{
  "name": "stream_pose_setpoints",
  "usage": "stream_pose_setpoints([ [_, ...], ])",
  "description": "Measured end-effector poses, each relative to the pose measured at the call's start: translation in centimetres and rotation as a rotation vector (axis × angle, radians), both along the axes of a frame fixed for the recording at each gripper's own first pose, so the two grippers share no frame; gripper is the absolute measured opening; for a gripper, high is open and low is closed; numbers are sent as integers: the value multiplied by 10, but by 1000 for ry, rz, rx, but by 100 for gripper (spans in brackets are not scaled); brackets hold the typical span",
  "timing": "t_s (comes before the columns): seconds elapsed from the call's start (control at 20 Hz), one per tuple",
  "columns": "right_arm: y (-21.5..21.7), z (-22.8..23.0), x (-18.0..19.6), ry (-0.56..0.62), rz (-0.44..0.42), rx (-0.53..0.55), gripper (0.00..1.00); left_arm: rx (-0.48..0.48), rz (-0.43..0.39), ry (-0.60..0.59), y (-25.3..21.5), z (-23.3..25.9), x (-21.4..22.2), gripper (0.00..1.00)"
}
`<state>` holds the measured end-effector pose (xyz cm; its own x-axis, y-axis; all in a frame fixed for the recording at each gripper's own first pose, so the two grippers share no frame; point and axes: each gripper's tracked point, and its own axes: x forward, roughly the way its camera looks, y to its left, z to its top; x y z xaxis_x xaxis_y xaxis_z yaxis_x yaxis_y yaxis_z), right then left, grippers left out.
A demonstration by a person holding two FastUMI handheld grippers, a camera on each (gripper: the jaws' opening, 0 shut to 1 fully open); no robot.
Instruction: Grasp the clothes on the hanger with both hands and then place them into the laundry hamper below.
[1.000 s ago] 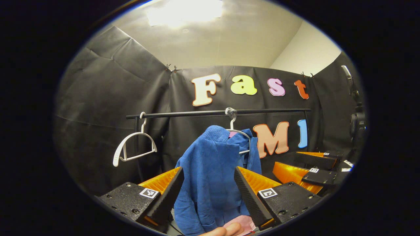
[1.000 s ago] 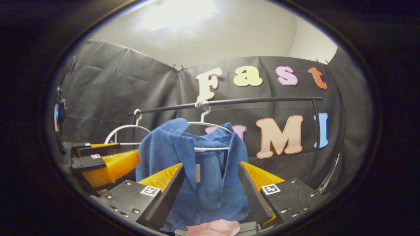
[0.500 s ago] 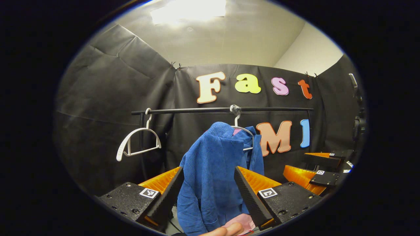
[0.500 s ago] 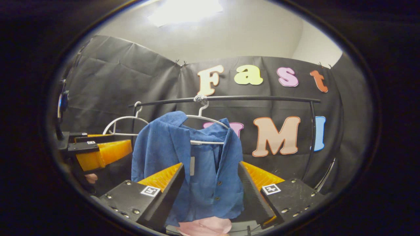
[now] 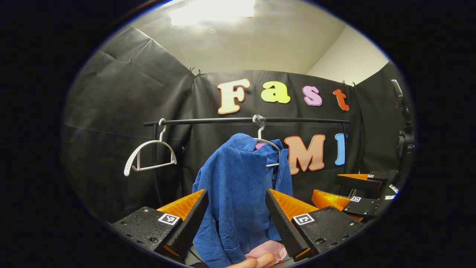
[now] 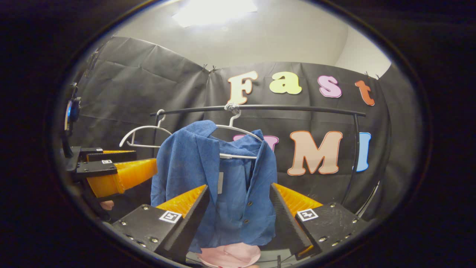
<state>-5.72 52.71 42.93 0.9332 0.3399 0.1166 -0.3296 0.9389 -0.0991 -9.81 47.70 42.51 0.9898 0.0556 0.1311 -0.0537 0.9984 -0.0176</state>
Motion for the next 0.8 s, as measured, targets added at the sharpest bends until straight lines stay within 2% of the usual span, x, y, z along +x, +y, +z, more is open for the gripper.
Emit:
stream_pose_setpoints([
  [0.05, -1, 2, -2, -2, 0, 5, 99, 2, 2, -1, 1, -1, -1, 95],
  [0.1, -2, 3, -3, -3, 1, 8, 97, -2, 2, -1, 2, -1, -2, 91],
  [0.35, -10, 0, -5, 6, -20, 13, 97, -8, -6, 7, 6, -4, -4, 92],
  [0.5, -11, -1, -2, 15, -15, 25, 97, -21, -7, 20, 6, -7, 5, 91],
  [0.6, -14, 2, -1, -7, -16, 21, 96, -30, -2, 21, 3, -9, 12, 95],
  [0.65, -16, 4, 0, -23, -15, 23, 96, -25, 1, 19, 1, -10, 17, 92],
  [0.8, -18, 4, 10, -38, -9, 46, 95, -16, 4, 22, -7, -16, 30, 92],
])
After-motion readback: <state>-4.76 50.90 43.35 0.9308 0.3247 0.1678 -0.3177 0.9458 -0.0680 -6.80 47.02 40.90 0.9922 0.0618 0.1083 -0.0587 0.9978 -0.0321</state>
